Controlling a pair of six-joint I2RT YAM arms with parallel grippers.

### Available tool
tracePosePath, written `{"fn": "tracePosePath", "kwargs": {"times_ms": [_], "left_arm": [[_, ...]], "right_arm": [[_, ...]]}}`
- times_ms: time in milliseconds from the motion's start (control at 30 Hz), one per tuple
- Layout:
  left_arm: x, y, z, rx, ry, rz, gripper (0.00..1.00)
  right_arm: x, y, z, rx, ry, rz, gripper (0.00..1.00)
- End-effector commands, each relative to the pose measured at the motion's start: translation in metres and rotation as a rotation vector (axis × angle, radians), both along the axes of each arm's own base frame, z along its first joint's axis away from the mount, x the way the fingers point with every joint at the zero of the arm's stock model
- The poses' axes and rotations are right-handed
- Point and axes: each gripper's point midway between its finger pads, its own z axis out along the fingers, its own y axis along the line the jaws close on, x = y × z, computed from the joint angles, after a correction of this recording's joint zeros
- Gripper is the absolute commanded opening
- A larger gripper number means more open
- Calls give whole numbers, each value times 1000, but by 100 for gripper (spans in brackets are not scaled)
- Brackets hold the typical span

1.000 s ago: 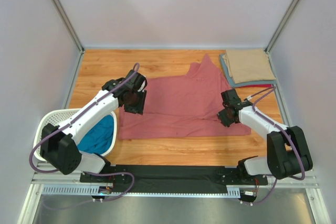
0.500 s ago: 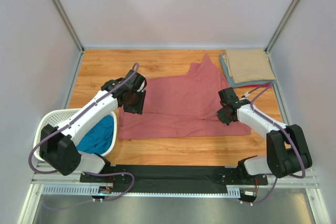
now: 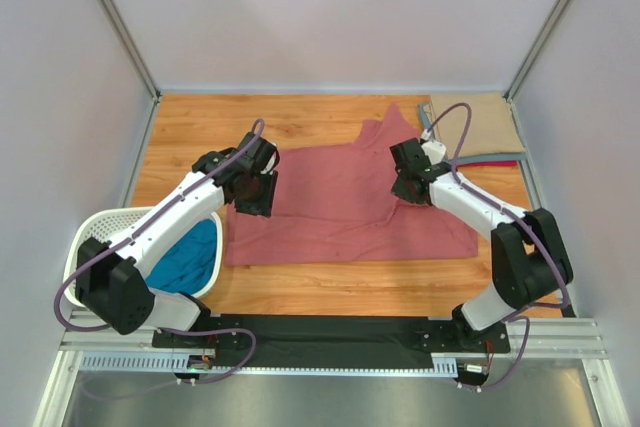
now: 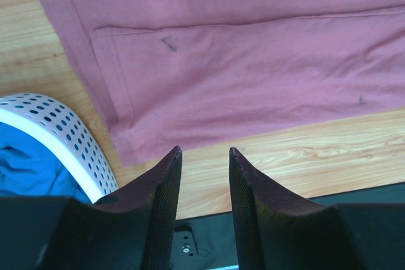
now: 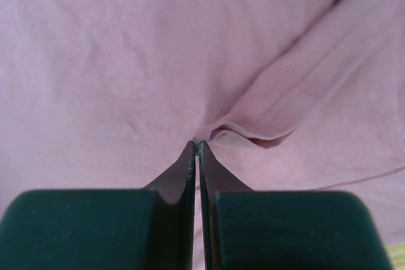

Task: Fold and stack the t-shirts
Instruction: Fold the tshirt

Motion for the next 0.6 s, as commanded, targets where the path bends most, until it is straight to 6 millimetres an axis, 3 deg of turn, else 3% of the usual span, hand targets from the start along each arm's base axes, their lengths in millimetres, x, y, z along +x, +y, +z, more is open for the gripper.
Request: {"fn": "tracePosePath", "kwargs": {"times_ms": [0, 267, 567], "left_arm": [[5, -1, 15, -15, -40, -2, 43], [5, 1, 15, -6, -38, 4, 43], [6, 1, 15, -6, -35, 10, 43]], "right_arm": [[22, 11, 11, -109, -60, 116, 0], [28, 14, -5, -222, -21, 204, 2], [49, 30, 16, -264, -113, 299, 0]]}}
